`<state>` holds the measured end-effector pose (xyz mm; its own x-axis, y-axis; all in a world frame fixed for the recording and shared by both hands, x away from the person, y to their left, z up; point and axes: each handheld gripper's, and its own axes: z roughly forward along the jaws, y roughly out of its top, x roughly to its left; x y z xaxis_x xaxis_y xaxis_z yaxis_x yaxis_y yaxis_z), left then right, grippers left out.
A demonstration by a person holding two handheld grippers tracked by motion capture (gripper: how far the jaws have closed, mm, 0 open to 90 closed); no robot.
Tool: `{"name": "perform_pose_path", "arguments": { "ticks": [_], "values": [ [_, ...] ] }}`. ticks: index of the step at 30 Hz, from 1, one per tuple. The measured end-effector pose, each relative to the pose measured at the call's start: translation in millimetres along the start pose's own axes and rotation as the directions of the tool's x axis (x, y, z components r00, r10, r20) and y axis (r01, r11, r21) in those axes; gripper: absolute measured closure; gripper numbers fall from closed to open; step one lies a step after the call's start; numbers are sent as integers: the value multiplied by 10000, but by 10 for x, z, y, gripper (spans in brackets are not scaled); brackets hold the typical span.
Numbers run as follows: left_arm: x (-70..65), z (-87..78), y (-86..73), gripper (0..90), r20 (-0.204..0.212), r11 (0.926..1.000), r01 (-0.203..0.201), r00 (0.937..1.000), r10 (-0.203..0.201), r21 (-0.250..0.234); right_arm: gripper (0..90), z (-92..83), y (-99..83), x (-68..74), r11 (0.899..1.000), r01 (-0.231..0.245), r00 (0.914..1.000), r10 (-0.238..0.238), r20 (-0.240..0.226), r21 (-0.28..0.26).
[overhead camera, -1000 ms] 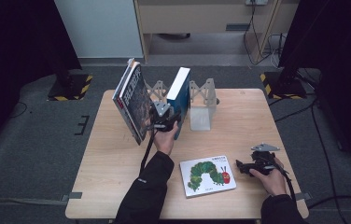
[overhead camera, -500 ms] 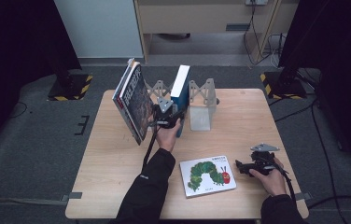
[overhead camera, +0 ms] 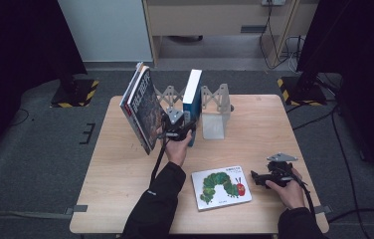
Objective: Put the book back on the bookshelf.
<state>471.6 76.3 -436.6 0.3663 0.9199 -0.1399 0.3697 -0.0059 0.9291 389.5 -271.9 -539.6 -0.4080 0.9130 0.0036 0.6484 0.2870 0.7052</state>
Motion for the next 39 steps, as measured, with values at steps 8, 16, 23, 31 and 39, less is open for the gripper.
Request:
{"name": "perform_pose_path", "arguments": {
  "ticks": [8, 16, 23, 31, 39],
  "values": [
    [-132, 77, 32, 532, 69, 9999, 106, 9999, -107, 101, 5, 0, 0, 0, 10000, 0, 10000, 0, -2, 1],
    [-121, 46, -24, 511, 352, 9997, -157, 9992, 163, -178, 5, 0, 0, 0, 10000, -2, 10000, 2, -5, 0],
    [-121, 23, -28, 525, 412, 9999, 20, 9991, -14, -134, 5, 0, 0, 0, 10000, 4, 10000, -4, -2, 1],
    [-186, 77, 4, 523, 405, 9999, 81, 9991, -79, -63, 4, -1, 0, 1, 10000, -6, 10000, 6, 3, 8],
    [-172, 40, -36, 499, 646, 9999, -69, 9979, 74, -85, 4, -1, -1, 1, 10000, -5, 10000, 5, 16, 6]
  ]
}}
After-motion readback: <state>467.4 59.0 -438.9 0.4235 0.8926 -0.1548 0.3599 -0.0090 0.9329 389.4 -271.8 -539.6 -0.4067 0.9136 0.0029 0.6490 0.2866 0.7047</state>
